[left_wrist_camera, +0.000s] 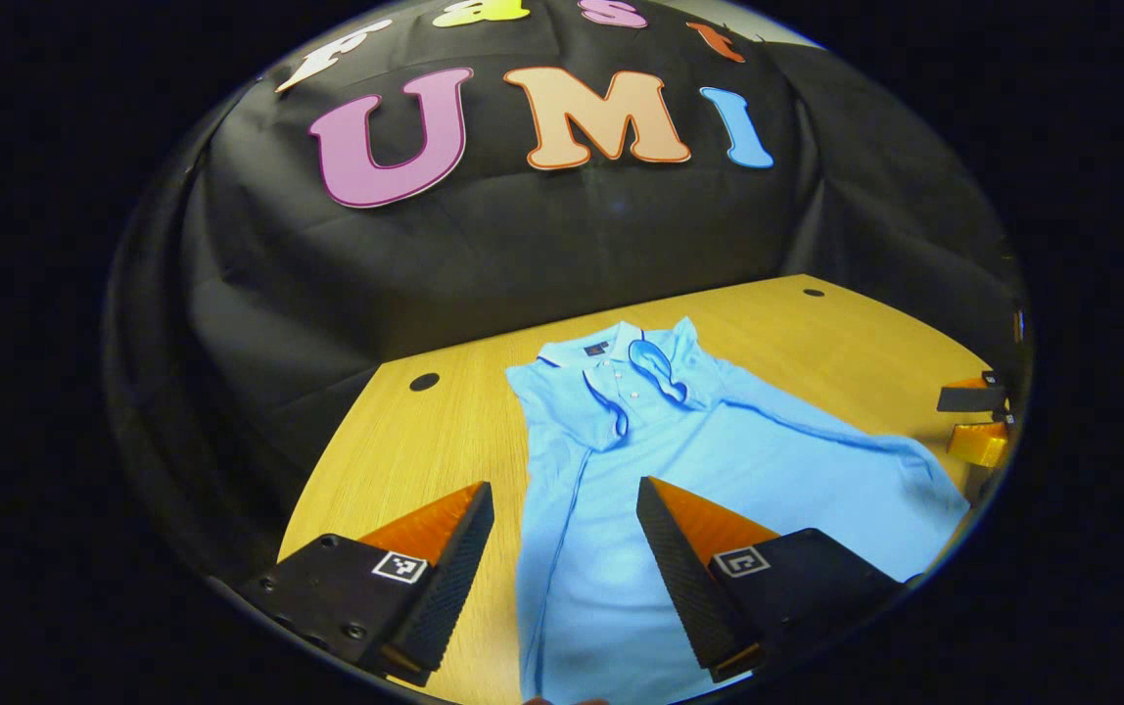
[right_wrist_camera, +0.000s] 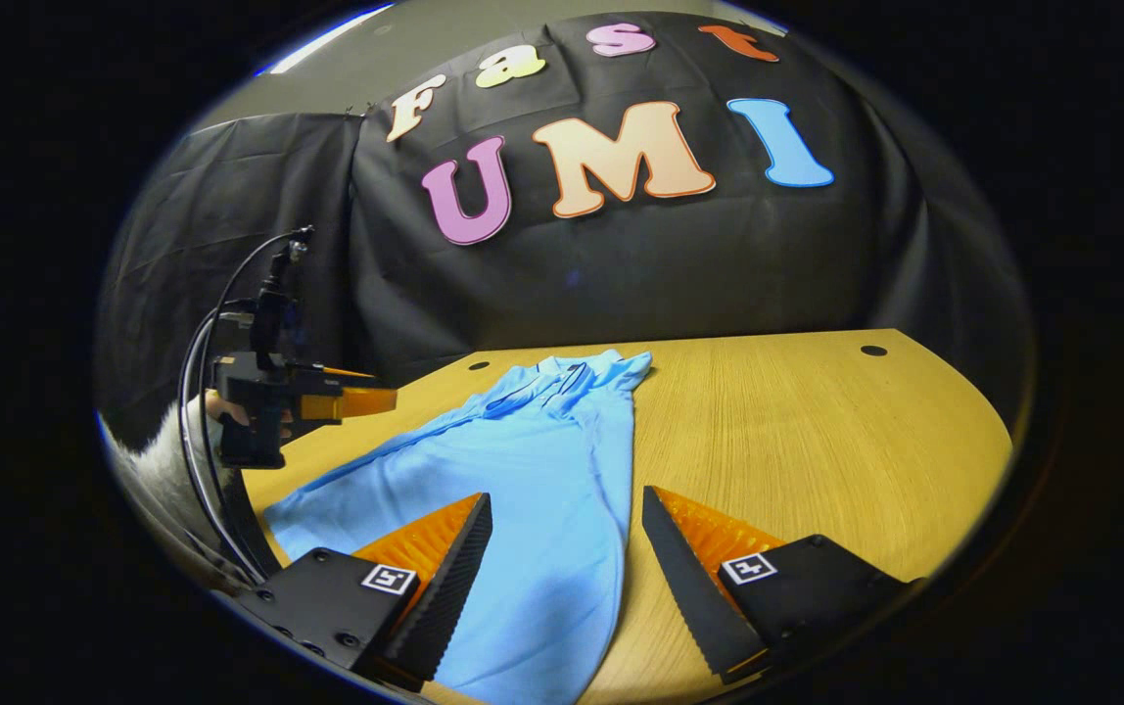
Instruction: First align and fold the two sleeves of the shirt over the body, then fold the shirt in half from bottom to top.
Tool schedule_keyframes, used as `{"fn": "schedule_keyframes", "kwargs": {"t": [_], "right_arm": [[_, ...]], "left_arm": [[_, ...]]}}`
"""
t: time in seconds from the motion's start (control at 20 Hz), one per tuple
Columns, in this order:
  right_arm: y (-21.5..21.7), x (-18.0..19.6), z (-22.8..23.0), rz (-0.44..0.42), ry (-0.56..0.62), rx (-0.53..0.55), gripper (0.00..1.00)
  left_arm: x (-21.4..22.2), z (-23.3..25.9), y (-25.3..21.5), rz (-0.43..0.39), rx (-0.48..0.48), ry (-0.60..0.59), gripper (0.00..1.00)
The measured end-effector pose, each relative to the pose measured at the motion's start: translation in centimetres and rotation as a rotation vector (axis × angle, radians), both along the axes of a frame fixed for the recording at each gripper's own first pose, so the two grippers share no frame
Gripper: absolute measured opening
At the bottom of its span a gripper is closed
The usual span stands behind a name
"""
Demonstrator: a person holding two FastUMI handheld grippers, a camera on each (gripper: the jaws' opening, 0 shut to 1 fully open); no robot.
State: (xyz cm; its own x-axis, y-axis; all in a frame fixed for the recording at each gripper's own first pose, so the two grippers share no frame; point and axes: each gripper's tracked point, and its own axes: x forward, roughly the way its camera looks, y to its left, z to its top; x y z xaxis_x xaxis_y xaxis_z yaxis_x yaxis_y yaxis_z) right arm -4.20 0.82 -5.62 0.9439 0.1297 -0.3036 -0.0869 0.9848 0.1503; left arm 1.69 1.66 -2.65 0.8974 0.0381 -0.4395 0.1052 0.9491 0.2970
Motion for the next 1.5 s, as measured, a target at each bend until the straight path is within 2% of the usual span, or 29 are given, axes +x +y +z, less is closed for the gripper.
{"fn": "schedule_keyframes", "kwargs": {"t": [0.3, 0.65, 0.9, 1.15, 1.3, 1.35, 1.4, 1.5], "right_arm": [[2.1, -3.7, -1.7, 0.001, 0.034, -0.015, 0.97], [1.9, -6.7, -4.5, -0.045, 0.099, -0.104, 0.97], [1.5, -8.9, -6.1, -0.071, 0.148, -0.156, 0.97], [1.3, -9.2, -6.5, -0.087, 0.15, -0.167, 0.97], [1.5, -9.1, -6.6, -0.095, 0.143, -0.166, 0.98], [1.6, -9.1, -6.7, -0.099, 0.14, -0.155, 0.92], [1.8, -9.0, -6.6, -0.105, 0.136, -0.153, 0.96], [2.1, -9.1, -6.6, -0.102, 0.138, -0.145, 0.94]], "left_arm": [[-9.4, -2.6, 0.7, 0.051, -0.094, 0.013, 0.9], [-15.5, -6.4, 0.7, 0.107, -0.152, 0.023, 0.9], [-16.8, -7.7, 1.0, 0.136, -0.16, 0.033, 0.89], [-17.7, -9.2, 1.3, 0.165, -0.17, 0.049, 0.89], [-17.3, -9.3, 1.2, 0.179, -0.18, 0.015, 0.9], [-17.2, -9.5, 1.1, 0.182, -0.182, 0.002, 0.89], [-17.0, -9.5, 0.9, 0.18, -0.177, -0.018, 0.9], [-17.1, -9.6, 0.4, 0.171, -0.192, -0.036, 0.84]]}}
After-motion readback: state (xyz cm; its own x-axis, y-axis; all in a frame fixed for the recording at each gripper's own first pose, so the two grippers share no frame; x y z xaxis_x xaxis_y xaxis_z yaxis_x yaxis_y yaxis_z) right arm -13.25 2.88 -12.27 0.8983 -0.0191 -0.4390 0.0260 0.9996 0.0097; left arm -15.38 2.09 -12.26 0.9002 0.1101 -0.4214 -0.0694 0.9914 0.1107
